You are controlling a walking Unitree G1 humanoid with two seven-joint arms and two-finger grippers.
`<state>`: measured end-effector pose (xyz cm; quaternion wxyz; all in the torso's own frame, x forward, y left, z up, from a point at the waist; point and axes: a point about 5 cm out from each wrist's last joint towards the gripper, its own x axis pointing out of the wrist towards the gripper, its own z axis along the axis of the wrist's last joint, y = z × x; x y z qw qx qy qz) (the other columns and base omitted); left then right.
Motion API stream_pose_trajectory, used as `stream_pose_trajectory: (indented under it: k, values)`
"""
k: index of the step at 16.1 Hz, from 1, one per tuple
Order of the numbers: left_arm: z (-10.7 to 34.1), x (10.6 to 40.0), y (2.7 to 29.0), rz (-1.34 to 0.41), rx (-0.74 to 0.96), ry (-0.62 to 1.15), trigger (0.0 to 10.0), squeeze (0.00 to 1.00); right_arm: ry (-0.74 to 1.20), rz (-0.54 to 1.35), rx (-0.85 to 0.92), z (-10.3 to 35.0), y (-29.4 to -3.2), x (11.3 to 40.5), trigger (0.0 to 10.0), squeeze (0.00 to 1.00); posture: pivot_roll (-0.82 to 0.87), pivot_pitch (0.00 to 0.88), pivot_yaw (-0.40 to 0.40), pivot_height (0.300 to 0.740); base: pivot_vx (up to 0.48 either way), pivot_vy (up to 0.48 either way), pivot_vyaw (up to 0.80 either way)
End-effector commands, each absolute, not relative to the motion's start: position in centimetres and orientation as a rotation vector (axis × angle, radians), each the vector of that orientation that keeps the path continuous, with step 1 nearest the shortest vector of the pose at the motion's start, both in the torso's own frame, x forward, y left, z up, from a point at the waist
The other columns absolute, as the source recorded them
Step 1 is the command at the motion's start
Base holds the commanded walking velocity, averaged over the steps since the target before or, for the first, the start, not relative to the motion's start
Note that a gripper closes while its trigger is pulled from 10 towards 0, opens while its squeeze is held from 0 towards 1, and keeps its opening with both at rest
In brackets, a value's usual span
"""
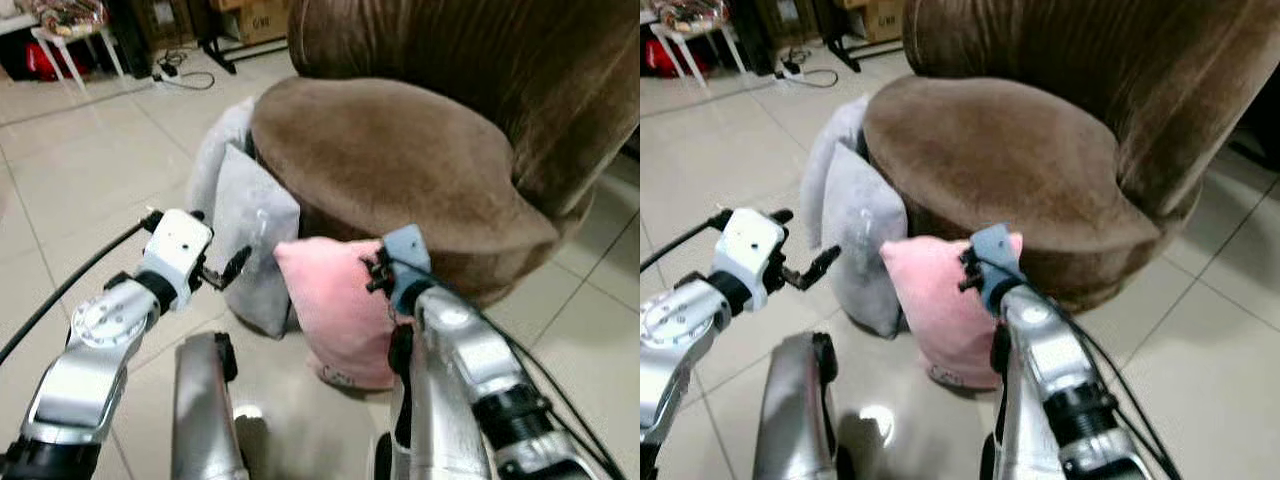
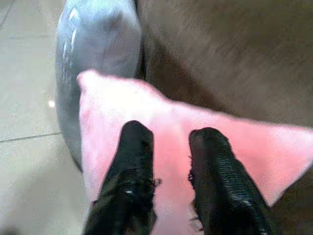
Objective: Move the pillow to the sofa from floor
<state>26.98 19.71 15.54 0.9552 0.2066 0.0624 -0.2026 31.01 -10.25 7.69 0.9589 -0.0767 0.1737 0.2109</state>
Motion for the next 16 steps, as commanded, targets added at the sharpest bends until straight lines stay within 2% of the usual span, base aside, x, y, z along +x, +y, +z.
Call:
stream_pose_trajectory:
  k: [1,5,10,11,16]
  values:
    - [15.9,26.7,19.6,-0.419,0.445,0.122,10.0,0.00,0.321,0.446,-0.186,8.1,-9.7,31.5,10.0,1.00,-0.07,0.000,0.012,0.370,0.000,0.000,0.00]
    - [16.1,26.5,19.7,-0.432,0.454,0.128,10.0,0.00,0.329,0.429,-0.294,7.0,-8.8,32.3,10.0,1.00,-0.06,0.000,0.015,0.370,0.000,0.000,0.00]
    - [16.6,26.3,19.6,-0.469,0.461,0.134,10.0,0.00,0.414,0.258,-0.414,5.8,-9.8,34.1,10.0,1.00,-0.04,0.000,0.024,0.370,0.000,0.000,0.00]
    - [16.7,26.0,19.6,-0.491,0.465,0.142,10.0,0.00,0.437,0.176,-0.422,5.7,-10.3,34.6,10.0,0.00,-0.03,0.000,0.024,0.370,0.000,0.000,0.00]
    - [16.9,24.5,20.2,-0.524,0.479,0.193,10.0,0.00,0.541,0.167,-0.389,4.1,-9.4,33.8,10.0,0.00,0.02,0.049,0.020,0.370,0.000,0.000,0.00]
